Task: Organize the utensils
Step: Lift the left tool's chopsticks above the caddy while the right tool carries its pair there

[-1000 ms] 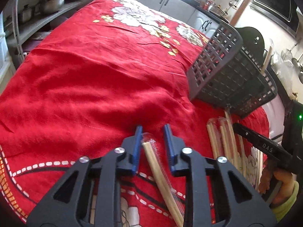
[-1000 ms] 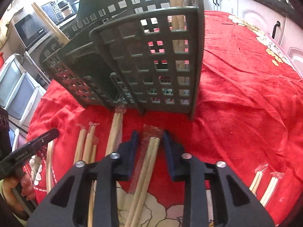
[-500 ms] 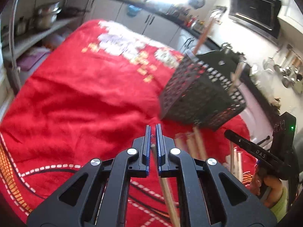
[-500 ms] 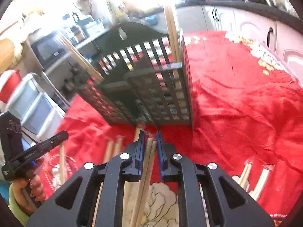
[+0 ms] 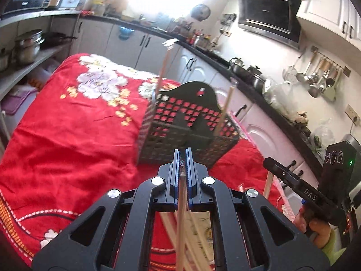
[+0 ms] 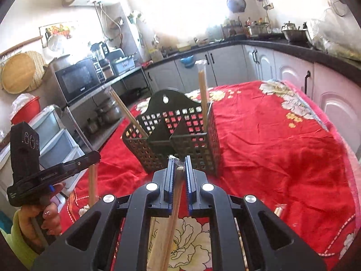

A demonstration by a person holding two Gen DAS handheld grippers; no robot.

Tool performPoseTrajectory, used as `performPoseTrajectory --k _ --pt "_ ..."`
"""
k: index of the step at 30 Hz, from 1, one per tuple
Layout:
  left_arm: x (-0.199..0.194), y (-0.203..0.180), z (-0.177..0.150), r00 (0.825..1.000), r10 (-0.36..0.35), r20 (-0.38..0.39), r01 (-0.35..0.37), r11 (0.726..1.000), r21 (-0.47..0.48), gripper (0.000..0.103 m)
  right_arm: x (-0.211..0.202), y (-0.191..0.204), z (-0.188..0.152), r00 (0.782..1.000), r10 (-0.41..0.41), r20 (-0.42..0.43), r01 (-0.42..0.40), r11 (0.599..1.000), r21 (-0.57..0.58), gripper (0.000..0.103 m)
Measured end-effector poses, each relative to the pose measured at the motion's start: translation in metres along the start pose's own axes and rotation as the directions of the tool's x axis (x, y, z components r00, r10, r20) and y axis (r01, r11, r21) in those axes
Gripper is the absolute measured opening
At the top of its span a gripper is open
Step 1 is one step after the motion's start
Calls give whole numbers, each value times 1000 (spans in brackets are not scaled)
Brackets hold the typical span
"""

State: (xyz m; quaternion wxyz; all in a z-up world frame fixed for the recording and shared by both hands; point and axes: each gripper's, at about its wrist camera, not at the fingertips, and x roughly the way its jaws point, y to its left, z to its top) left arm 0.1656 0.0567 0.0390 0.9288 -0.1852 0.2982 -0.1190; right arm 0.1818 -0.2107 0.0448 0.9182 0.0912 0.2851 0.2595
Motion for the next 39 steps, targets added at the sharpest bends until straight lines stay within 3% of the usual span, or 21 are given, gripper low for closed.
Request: performPoseTrajectory --k 18,39 --pt "0 -56 31 994 -94 48 89 990 111 1 -53 -15 13 987 -36 156 35 999 9 6" --pt "-6 -106 100 966 -227 122 202 961 188 0 -66 10 73 952 -3 306 28 997 -76 6"
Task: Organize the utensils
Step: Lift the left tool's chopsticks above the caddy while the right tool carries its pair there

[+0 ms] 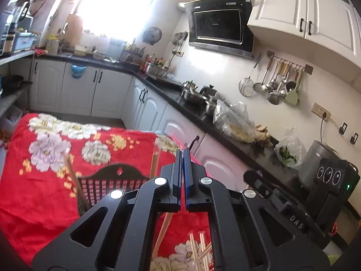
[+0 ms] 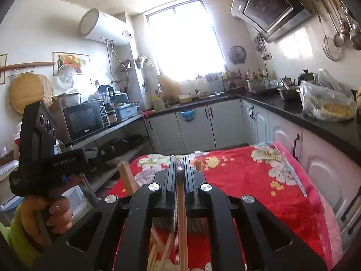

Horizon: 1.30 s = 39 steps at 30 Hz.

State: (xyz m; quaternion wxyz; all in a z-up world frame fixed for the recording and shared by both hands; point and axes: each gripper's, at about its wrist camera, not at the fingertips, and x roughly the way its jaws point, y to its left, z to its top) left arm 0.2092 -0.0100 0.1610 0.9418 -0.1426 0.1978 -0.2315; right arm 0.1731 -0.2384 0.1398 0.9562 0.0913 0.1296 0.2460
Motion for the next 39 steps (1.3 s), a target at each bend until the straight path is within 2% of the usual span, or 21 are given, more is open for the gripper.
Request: performPoseTrajectory --k 8,21,30,39 --pt "6 -6 31 999 -13 42 12 1000 21 0 8 7 23 999 4 45 -3 1000 -25 6" --pt "21 9 77 995 31 98 -34 999 26 0 27 15 60 994 7 107 0 998 -66 6" --pt "38 31 67 994 53 96 -53 999 -5 0 53 19 76 991 6 132 7 996 -93 6" --pt "55 52 43 996 57 71 -55 998 -41 0 82 14 72 991 -7 137 20 995 -98 6"
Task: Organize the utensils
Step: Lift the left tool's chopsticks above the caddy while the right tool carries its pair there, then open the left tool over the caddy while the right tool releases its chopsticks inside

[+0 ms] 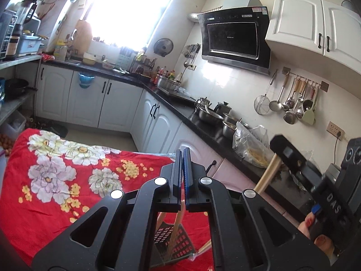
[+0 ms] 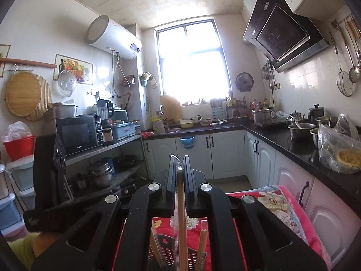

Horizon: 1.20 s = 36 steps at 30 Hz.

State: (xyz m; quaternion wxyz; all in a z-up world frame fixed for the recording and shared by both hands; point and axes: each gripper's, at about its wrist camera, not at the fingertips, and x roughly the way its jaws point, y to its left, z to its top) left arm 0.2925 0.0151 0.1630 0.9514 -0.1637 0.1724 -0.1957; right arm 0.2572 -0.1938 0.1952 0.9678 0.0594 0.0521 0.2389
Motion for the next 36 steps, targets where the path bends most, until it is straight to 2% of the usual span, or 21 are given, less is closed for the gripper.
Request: performPoseTrajectory --k 16,36 --pt "3 22 -42 999 18 -36 -19 999 -35 0 27 -7 -42 1000 -8 31 7 1000 24 6" --pt "-3 32 -66 997 42 -65 -45 998 -46 0 36 -17 -91 998 -49 39 46 996 70 7"
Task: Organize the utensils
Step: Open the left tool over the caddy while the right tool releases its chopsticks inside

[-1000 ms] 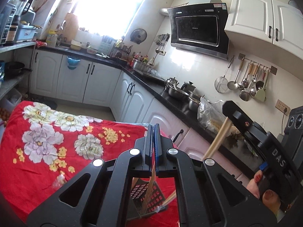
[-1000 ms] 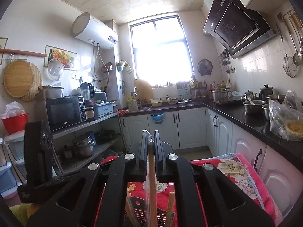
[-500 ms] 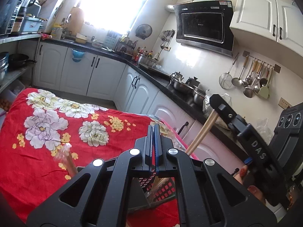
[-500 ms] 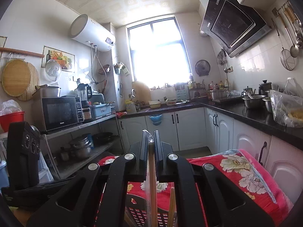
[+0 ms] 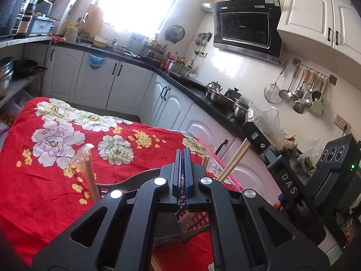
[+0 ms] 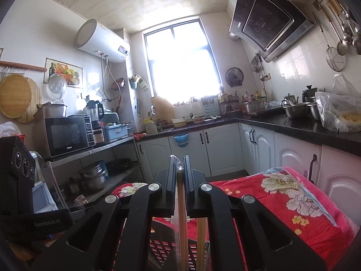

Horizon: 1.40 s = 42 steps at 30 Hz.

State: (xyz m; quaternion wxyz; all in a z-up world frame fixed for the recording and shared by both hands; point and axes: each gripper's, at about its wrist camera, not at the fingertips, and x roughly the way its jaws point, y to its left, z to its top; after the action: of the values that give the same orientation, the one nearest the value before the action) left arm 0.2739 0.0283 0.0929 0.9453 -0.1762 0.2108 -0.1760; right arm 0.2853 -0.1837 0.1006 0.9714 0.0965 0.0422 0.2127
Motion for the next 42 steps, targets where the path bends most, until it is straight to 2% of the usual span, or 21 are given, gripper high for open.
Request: performPoseTrajectory --k 17,19,22,24,25,27,33,35,40,42 --pt "-10 9 -15 999 21 -27 -21 999 -27 1 -15 -10 -18 997 -45 -70 48 998 43 7" --pt "-12 11 -17 999 25 -29 -26 999 -33 1 -17 -12 -20 995 -47 -85 52 997 55 14" --pt "-14 14 -20 999 29 -37 -30 998 -46 1 -21 -17 -23 993 -54 -109 62 996 67 16" --pt "-17 15 -21 999 32 -38 -34 998 -52 8 -23 -19 -25 990 -62 -125 71 995 69 18" --pt "-18 16 -21 999 33 -38 -35 998 -54 14 -24 -20 -26 989 -63 -137 74 994 75 23" --pt "-20 17 -23 999 35 -41 -38 998 -59 17 -28 -23 -28 987 -66 -147 79 993 86 30" --pt "-28 15 -30 998 34 -52 -37 998 -58 33 -36 -26 -31 982 -65 -179 85 991 106 37" --pt "-29 14 -30 998 34 -53 -37 998 -53 42 -39 -26 -32 980 -64 -186 85 990 109 41" --pt "-35 9 -35 998 36 -56 -38 999 -38 52 -46 -26 -33 977 -52 -208 78 990 116 49" --pt "-37 8 -37 997 41 -60 -43 999 -31 53 -48 -24 -34 974 -49 -219 76 990 116 50"
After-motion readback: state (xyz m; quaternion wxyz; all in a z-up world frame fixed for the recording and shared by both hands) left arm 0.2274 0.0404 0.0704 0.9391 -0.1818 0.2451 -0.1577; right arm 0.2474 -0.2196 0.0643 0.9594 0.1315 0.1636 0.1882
